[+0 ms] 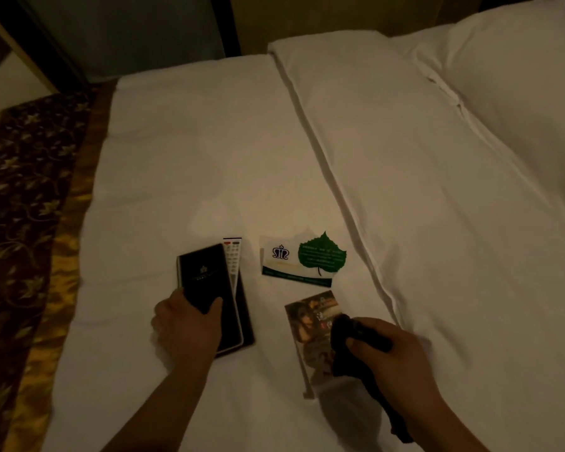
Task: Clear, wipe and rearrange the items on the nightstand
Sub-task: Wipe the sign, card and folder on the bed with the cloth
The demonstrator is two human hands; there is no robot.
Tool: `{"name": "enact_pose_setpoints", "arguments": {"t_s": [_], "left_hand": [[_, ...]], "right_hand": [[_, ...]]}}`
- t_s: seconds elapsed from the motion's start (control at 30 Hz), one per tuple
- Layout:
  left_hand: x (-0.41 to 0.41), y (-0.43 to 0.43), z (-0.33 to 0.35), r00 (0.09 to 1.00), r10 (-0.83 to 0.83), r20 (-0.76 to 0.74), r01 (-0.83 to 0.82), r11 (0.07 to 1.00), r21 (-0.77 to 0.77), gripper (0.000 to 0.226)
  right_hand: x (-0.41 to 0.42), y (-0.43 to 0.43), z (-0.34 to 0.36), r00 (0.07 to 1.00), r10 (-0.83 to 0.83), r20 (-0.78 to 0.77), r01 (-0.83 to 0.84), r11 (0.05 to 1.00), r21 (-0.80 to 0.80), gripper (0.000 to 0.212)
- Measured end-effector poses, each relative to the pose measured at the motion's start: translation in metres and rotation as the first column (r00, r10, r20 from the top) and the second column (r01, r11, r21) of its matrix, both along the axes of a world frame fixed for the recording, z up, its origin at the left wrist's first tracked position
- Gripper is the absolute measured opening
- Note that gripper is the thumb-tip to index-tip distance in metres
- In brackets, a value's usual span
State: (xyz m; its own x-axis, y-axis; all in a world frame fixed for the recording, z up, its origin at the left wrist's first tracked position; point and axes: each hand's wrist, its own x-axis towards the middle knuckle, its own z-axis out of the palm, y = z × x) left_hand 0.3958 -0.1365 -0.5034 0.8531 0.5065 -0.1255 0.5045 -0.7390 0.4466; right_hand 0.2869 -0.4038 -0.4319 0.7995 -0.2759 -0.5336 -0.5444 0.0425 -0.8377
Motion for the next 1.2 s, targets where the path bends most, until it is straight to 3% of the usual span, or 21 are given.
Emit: {"name": "enact_pose_setpoints", "arguments": {"t_s": [0.07,0.13,0.23,0.37,0.53,0.67,0.87,0.97,1.1,1.2], "left_hand": [[0.009,0.012,-0.010,0.978,0.088,-0.187,-0.124,0.974,-0.190,0.088],[0.014,0.020,-0.017,0.968,0.074,-0.239,-0.156,0.925,-0.345,0.087],[0.020,0.027,-0.018,0.972,0.084,-0.219,-0.190,0.827,-0.528,0.077],[0.025,0.026,0.002,0.958,0.083,-0.273,-0.274,0.540,-0.796,0.069],[-0.002,0.006,0.037,0.989,-0.021,-0.143,-0.127,0.352,-0.927,0.062],[-0.024,-0.020,0.055,0.988,-0.148,-0.031,0.026,0.369,-0.929,0.057],[-0.039,-0.041,0.064,0.973,-0.225,-0.048,0.035,0.350,-0.936,0.040],[-0.048,-0.047,0.067,0.972,-0.218,-0.083,-0.013,0.302,-0.953,0.040],[-0.058,-0.054,0.069,0.962,-0.246,-0.119,-0.044,0.291,-0.956,0.051],[-0.059,-0.061,0.071,0.958,-0.216,-0.187,-0.123,0.279,-0.952,0.057]], "right_hand": [[0.007,0.009,-0.001,0.998,0.058,-0.001,-0.058,0.997,-0.057,0.029],[0.013,0.018,0.000,0.996,0.088,-0.001,-0.088,0.992,-0.091,0.030],[0.020,0.027,0.001,0.991,0.131,0.000,-0.130,0.979,-0.155,0.032],[0.026,0.040,0.006,0.987,0.161,0.000,-0.158,0.968,-0.194,0.037],[0.031,0.056,0.021,0.961,0.226,0.159,-0.191,0.959,-0.210,0.048],[0.029,0.069,0.032,0.888,0.378,0.262,-0.266,0.887,-0.378,0.050],[0.026,0.059,0.027,0.847,0.516,0.125,-0.346,0.715,-0.608,0.034],[0.041,0.047,0.027,0.865,0.493,0.100,-0.270,0.622,-0.735,0.031],[0.084,0.033,0.040,0.922,0.313,0.227,-0.057,0.692,-0.720,0.028],[0.094,0.028,0.044,0.949,0.246,0.199,-0.033,0.701,-0.712,0.028]]}}
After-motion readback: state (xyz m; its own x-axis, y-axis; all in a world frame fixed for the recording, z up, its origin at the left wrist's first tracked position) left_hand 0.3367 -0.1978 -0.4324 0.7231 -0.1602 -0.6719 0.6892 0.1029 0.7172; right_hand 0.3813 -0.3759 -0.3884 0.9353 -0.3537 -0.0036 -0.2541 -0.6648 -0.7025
